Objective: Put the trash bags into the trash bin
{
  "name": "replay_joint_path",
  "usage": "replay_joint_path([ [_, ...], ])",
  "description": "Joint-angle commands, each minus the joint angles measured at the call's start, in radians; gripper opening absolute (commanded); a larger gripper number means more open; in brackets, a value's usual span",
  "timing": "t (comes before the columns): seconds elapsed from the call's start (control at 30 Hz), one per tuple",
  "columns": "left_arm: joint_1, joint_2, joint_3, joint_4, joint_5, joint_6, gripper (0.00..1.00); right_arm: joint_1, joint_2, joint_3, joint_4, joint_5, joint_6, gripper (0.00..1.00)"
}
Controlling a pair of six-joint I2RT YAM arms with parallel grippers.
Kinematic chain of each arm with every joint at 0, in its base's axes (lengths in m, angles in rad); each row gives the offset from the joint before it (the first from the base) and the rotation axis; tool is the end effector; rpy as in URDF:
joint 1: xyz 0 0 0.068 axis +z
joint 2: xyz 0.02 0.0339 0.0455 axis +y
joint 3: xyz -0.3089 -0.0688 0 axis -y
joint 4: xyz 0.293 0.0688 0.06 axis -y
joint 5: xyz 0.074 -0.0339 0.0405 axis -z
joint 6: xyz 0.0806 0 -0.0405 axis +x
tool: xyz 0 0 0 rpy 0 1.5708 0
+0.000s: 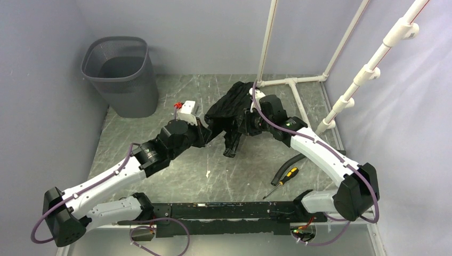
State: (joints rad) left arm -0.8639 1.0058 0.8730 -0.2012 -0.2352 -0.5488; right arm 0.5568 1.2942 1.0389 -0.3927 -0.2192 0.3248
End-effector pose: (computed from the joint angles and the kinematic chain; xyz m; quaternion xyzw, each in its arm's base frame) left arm 0.2071 -0.2136 0.3451 0.0598 0.8098 -0.3010 0.5000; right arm 0.2930 0.2030 0.3026 -0.1514 0.8784 0.2774 0.3584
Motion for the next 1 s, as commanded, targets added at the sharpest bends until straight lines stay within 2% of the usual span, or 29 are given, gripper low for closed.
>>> replay_joint_path([
  [0.0, 0.004, -0.029, -0.064, 0.08, 0.026, -0.1, 0.02, -0.003, -0.009, -0.004, 0.014, 0.018, 0.043, 0.27],
  [0.2, 0.004, -0.123, -0.162, 0.15, 0.034, -0.111, 0.02, -0.003, -0.052, -0.097, 0.095, 0.037, 0.143, 0.36],
  [0.27, 0.004, -0.124, -0.179, 0.182, 0.032, -0.099, 0.02, -0.002, -0.055, -0.108, 0.095, 0.03, 0.179, 0.48],
  [0.37, 0.004, -0.089, -0.175, 0.222, 0.062, -0.063, 0.03, 0.005, -0.093, -0.136, 0.102, -0.022, 0.224, 0.59],
  [0.47, 0.004, -0.055, -0.203, 0.302, 0.097, -0.054, 0.02, 0.031, -0.194, -0.237, 0.152, -0.012, 0.306, 0.83],
  [0.53, 0.006, -0.05, -0.247, 0.38, 0.101, -0.065, 0.02, 0.056, -0.262, -0.314, 0.194, -0.001, 0.369, 0.91],
  [0.6, 0.008, -0.046, -0.28, 0.442, 0.093, -0.073, 0.02, 0.104, -0.284, -0.383, 0.235, 0.026, 0.423, 0.93],
  [0.67, 0.016, -0.032, -0.273, 0.439, 0.079, -0.066, 0.02, 0.195, -0.278, -0.415, 0.267, 0.145, 0.479, 0.94],
  [0.83, 0.025, -0.007, -0.238, 0.429, 0.094, -0.062, 0.02, 0.451, -0.203, -0.462, 0.384, 0.555, 0.656, 0.94],
  [0.9, 0.025, -0.008, -0.255, 0.457, 0.129, -0.089, 0.02, 0.506, -0.154, -0.456, 0.445, 0.641, 0.666, 0.94],
  [0.97, 0.026, -0.008, -0.281, 0.492, 0.155, -0.116, 0.02, 0.547, -0.094, -0.426, 0.435, 0.707, 0.678, 0.94],
])
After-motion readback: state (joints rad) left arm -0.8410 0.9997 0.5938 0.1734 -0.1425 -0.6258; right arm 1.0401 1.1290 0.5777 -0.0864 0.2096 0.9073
